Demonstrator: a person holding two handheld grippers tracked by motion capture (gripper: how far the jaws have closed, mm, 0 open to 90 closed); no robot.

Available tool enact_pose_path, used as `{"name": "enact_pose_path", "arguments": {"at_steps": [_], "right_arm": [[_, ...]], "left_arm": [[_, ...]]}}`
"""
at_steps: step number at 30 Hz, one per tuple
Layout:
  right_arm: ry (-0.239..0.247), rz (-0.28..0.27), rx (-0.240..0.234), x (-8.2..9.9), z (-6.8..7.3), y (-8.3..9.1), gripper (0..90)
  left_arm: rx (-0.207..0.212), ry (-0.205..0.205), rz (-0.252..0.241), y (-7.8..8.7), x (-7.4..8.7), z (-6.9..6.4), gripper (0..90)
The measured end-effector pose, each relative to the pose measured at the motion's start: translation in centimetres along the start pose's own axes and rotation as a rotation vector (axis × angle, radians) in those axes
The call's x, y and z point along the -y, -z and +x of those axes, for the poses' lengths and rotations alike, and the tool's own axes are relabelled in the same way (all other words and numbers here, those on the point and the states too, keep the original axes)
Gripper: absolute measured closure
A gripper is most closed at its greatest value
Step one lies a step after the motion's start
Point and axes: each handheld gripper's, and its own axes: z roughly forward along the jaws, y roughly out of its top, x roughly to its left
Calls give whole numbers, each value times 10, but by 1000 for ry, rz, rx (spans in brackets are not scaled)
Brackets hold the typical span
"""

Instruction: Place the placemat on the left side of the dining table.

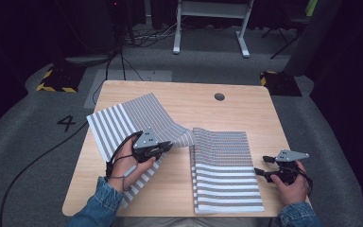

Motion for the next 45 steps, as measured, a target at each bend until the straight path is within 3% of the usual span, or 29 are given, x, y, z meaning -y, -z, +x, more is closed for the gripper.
{"name": "enact_pose_path", "arguments": {"at_steps": [4,7,12,14,16,18,21,22,23,24,25,26,27,29,30,32,35,38,42,43,45], "right_arm": [[-1,0,-3,0,0,0,294],[-2,0,-3,0,0,0,289],[-5,-2,-5,-1,0,-2,281],[-1,-3,-9,-1,-1,-2,278],[0,-3,-10,-2,-1,-3,275],[0,1,-10,-2,-1,-3,273],[0,4,-9,-3,-2,-4,272],[2,4,-10,-3,-2,-4,272],[2,4,-10,-3,-2,-4,272],[0,3,-7,-4,-2,-4,271],[0,3,-7,-4,-2,-4,271],[0,3,-7,-4,-2,-4,271],[0,3,-6,-4,-2,-4,270],[1,3,-6,-4,-2,-4,270],[0,3,-7,-4,-2,-4,270],[0,3,-6,-4,-2,-4,270],[1,3,-6,-4,-2,-4,270],[2,3,-6,-4,-2,-4,270],[2,3,-6,-4,-2,-4,270],[2,3,-6,-4,-2,-4,270],[2,3,-6,-4,-2,-4,270]], "left_arm": [[38,-43,25,9,7,-10,859],[89,-45,58,16,14,-16,848],[104,-51,76,30,25,-24,846],[116,-37,85,36,30,-26,828],[169,6,115,42,38,-28,769],[191,67,149,48,45,-32,563],[93,135,116,60,56,-34,360],[59,161,119,63,59,-33,344],[59,161,119,63,59,-33,343],[-73,220,142,70,68,-27,334],[-112,242,151,72,72,-24,328],[-112,242,151,72,72,-24,323],[-251,306,170,79,80,-10,311],[-351,337,170,84,87,1,310],[-395,372,157,85,91,8,310],[-447,427,154,85,99,26,309],[-477,520,196,78,108,55,299],[-559,549,229,69,111,85,302],[-580,609,282,58,113,111,288],[-580,609,282,58,113,111,290],[-580,663,342,50,117,119,305]]}}
